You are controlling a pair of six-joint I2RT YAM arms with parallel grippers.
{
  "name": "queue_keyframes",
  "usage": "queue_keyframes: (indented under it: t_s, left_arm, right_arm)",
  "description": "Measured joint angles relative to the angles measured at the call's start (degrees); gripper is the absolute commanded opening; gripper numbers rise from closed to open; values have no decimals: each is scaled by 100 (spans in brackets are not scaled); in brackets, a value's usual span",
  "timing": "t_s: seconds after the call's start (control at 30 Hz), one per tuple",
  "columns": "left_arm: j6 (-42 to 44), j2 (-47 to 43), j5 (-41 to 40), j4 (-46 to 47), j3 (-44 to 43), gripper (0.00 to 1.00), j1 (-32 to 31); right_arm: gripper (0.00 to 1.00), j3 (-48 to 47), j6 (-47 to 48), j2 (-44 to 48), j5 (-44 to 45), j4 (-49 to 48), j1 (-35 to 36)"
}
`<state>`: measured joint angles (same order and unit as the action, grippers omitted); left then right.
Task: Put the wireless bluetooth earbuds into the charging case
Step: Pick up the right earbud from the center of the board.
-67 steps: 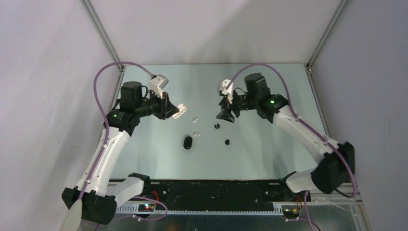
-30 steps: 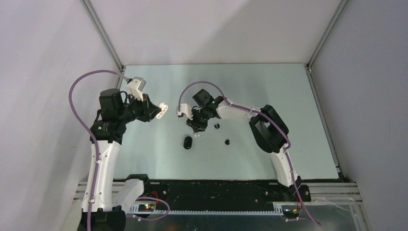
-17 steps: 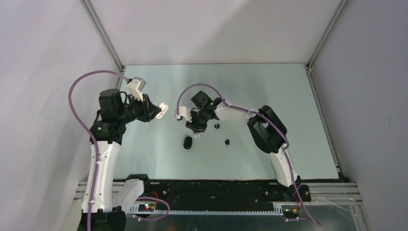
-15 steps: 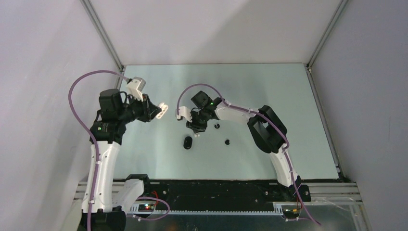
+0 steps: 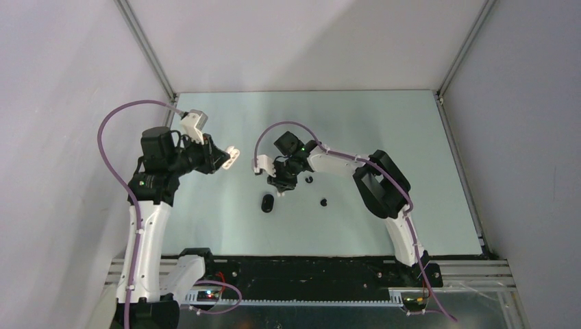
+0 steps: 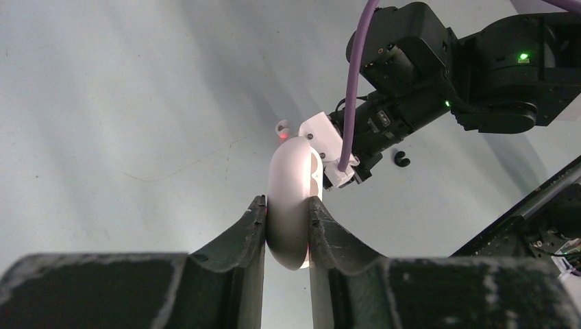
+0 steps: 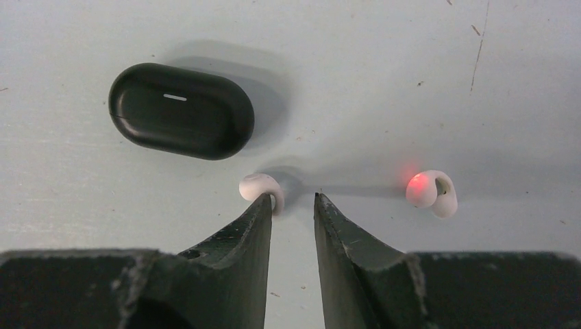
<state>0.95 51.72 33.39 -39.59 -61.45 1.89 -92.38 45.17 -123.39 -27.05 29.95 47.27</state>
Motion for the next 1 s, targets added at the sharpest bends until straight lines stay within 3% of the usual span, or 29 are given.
queue_keyframes:
  t_s: [0.2,0.57,0.9,1.0]
  left_arm:
    - [0,-11,4,0,90,0,0]
    - [-2,-24,7,4,116,0,0]
    - [-2,-39,22,7,116,0,0]
    - [-2,-39,33,11,118,0,0]
  right_arm:
    - [28,17,68,28,-129,92,4]
    - [3,90,291,72,-527,557,70]
    - [7,120,317,125,-540,686,70]
    - [13,129,315,149,-538,708,63]
